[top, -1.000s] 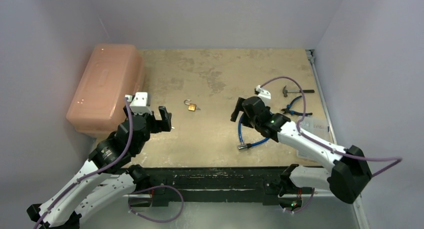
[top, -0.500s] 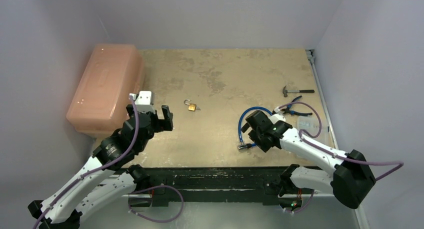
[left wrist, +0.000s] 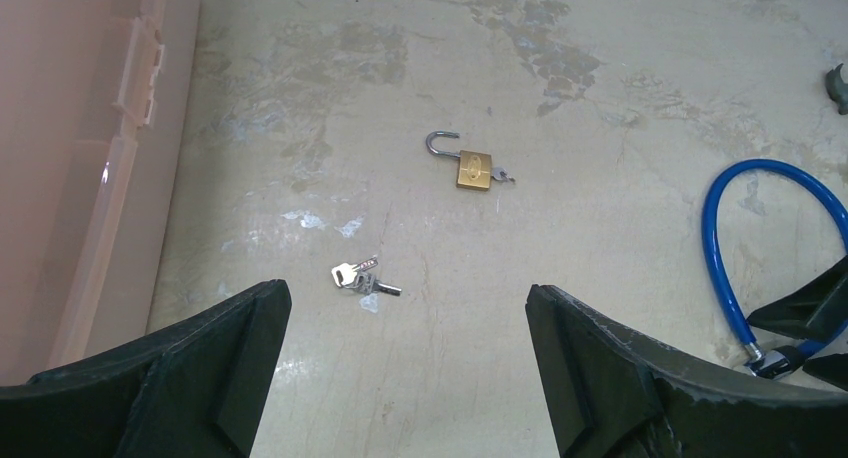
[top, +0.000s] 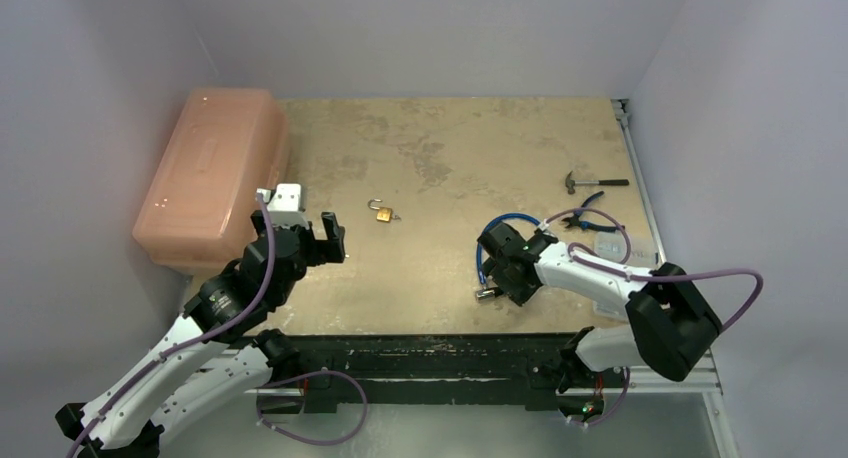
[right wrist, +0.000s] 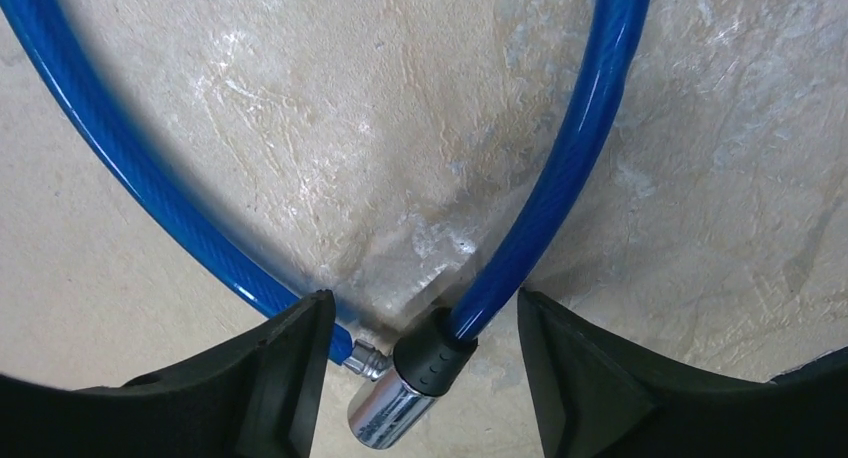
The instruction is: Unlock with the key
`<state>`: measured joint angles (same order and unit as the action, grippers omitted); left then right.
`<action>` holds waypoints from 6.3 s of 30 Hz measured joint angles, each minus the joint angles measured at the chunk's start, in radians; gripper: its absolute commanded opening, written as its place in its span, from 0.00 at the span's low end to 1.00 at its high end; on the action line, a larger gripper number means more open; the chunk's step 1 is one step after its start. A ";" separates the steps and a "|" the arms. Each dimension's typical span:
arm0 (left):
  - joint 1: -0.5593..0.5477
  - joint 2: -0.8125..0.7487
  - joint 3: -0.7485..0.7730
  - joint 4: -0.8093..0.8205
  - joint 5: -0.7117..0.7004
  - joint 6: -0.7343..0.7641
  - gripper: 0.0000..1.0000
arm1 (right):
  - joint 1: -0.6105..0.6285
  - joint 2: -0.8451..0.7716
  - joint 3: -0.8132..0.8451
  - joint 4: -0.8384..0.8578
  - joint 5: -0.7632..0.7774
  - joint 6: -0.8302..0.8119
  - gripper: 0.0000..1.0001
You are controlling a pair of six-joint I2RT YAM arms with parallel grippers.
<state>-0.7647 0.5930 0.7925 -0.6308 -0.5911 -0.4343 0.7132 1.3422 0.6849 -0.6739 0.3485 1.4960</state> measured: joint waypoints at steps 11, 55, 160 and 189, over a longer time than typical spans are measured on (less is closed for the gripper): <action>0.001 0.001 0.000 0.000 0.000 0.000 0.96 | -0.002 0.046 0.037 0.074 0.027 -0.134 0.00; 0.029 0.642 0.203 -0.307 -0.142 -0.656 0.82 | 0.007 0.155 0.395 0.217 0.064 -0.763 0.79; 0.072 0.368 0.153 -0.092 -0.093 -0.245 0.92 | 0.220 0.094 0.294 0.435 -0.277 -0.939 0.67; 0.110 0.159 0.092 -0.132 -0.205 -0.077 0.92 | 0.419 0.763 0.887 0.094 -0.012 -0.953 0.54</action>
<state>-0.6548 0.7521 0.8848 -0.7631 -0.7963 -0.5117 1.1320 2.1056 1.5715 -0.5797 0.3367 0.5430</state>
